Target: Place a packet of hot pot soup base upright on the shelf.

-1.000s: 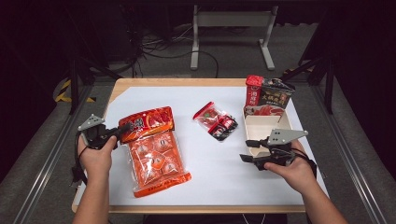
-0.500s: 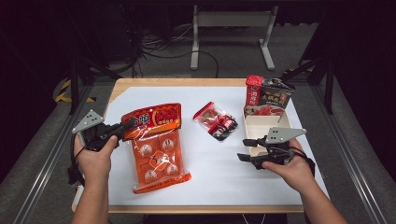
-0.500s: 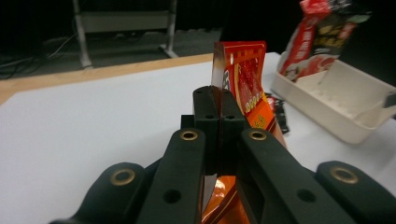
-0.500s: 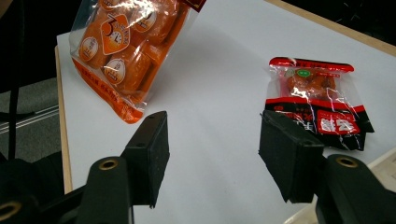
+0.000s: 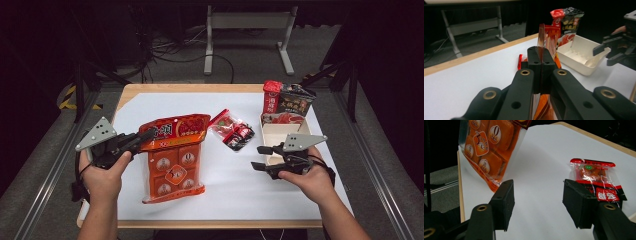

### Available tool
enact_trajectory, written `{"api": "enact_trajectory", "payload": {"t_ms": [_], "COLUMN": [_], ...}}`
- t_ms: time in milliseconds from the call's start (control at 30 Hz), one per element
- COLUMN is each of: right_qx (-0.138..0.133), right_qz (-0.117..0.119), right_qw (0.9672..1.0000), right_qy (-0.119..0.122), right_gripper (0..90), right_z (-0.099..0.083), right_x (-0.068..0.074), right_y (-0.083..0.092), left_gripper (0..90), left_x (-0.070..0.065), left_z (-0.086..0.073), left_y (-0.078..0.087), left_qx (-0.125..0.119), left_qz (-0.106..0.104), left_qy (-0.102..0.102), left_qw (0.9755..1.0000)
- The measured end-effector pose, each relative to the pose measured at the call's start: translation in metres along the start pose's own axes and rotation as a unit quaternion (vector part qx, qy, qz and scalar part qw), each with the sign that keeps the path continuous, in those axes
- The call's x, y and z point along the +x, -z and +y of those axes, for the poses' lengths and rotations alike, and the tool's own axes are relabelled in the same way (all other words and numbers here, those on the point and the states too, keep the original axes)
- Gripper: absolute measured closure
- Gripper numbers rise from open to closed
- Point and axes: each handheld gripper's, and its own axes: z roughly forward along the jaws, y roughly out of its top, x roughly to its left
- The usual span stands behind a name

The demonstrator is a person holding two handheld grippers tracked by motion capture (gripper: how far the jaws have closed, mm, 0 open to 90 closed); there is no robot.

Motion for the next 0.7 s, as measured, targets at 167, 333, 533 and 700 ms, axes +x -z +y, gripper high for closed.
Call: {"api": "enact_trajectory", "payload": {"t_ms": [167, 333, 533, 700], "right_qx": [-0.003, -0.005, -0.007, -0.013], "right_qz": [0.003, 0.008, 0.018, 0.023], "right_qw": [1.0, 0.9999, 0.9997, 0.9995], "right_qy": [0.004, 0.009, 0.016, 0.019], "right_gripper": [43.2, 42.9, 41.1, 37.8], "right_z": [0.004, 0.007, 0.012, 0.015], "right_x": [0.002, 0.004, 0.007, 0.008], "right_y": [-0.003, -0.007, -0.015, -0.02], "left_gripper": [90.0, 90.0, 90.0, 90.0], "left_x": [-0.009, -0.02, -0.031, -0.04], "left_z": [0.005, 0.009, 0.014, 0.018], "left_y": [0.001, 0.001, 0.001, 0.003], "left_qx": [-0.006, -0.011, -0.019, -0.024], "left_qz": [-0.015, -0.019, -0.037, -0.048], "left_qy": [-0.016, -0.037, -0.051, -0.069], "left_qw": [0.9997, 0.9991, 0.9978, 0.9962]}}
